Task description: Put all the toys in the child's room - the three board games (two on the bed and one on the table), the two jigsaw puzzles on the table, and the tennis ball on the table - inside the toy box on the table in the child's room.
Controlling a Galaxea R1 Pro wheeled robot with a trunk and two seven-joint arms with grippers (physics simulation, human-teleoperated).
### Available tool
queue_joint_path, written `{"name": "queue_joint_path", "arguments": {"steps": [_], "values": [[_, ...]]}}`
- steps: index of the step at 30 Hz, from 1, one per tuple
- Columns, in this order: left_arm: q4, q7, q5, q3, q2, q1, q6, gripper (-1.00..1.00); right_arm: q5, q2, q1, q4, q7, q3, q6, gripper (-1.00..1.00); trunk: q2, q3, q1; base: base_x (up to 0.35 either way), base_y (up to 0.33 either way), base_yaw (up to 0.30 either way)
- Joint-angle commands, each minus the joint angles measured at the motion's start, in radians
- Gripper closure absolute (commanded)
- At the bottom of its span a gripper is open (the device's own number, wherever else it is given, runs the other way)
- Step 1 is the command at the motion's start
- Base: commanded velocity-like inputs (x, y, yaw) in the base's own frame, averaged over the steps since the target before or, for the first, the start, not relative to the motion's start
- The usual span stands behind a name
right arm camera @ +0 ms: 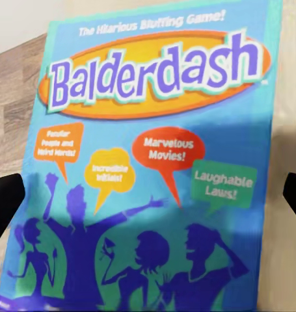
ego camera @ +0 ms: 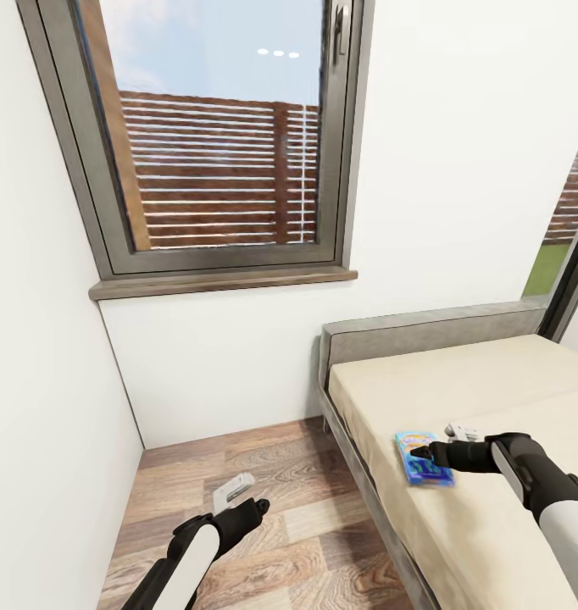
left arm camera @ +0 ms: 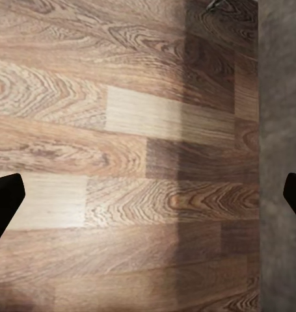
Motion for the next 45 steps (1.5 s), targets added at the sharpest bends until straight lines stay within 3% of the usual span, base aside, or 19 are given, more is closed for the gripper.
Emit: {"name": "queue_joint_path", "arguments": {"steps": [1, 8, 20, 23, 26, 33, 45], "values": [[-0.001, 0.010, 0.010, -0.001, 0.000, -0.001, 0.000, -1.00, -0.008, 0.001, 0.001, 0.067, 0.019, -0.002, 0.017, -1.00, 0.000, -0.001, 0.000, 0.000, 0.000, 0.000], [-0.001, 0.010, 0.011, -0.001, 0.000, -0.001, 0.000, -1.00, -0.005, 0.002, 0.006, 0.067, 0.058, 0.000, 0.017, -1.00, 0.000, -0.001, 0.000, 0.000, 0.000, 0.000], [-0.001, 0.010, 0.007, 0.001, 0.001, -0.001, 0.001, -1.00, -0.005, -0.001, 0.005, 0.065, 0.061, -0.004, 0.013, -1.00, 0.000, -0.001, 0.000, 0.000, 0.000, 0.000], [0.003, 0.009, 0.003, -0.001, 0.001, -0.001, 0.001, -1.00, -0.007, -0.015, 0.001, 0.058, 0.058, -0.010, 0.008, -1.00, 0.000, -0.001, 0.000, 0.000, 0.000, 0.000], [0.076, 0.006, 0.009, -0.001, -0.008, -0.011, -0.005, -1.00, -0.013, -0.078, -0.002, 0.004, 0.057, -0.045, -0.017, -1.00, 0.000, -0.001, 0.000, 0.000, 0.000, 0.000], [0.059, 0.023, -0.004, 0.004, -0.014, -0.017, -0.006, -1.00, -0.011, -0.038, -0.022, 0.043, 0.063, -0.017, -0.004, -1.00, 0.000, -0.001, 0.000, 0.000, 0.000, 0.000], [0.059, 0.023, -0.004, 0.004, -0.014, -0.017, -0.006, -1.00, -0.011, -0.038, -0.022, 0.043, 0.063, -0.017, -0.004, -1.00, 0.000, -0.001, 0.000, 0.000, 0.000, 0.000]]}}
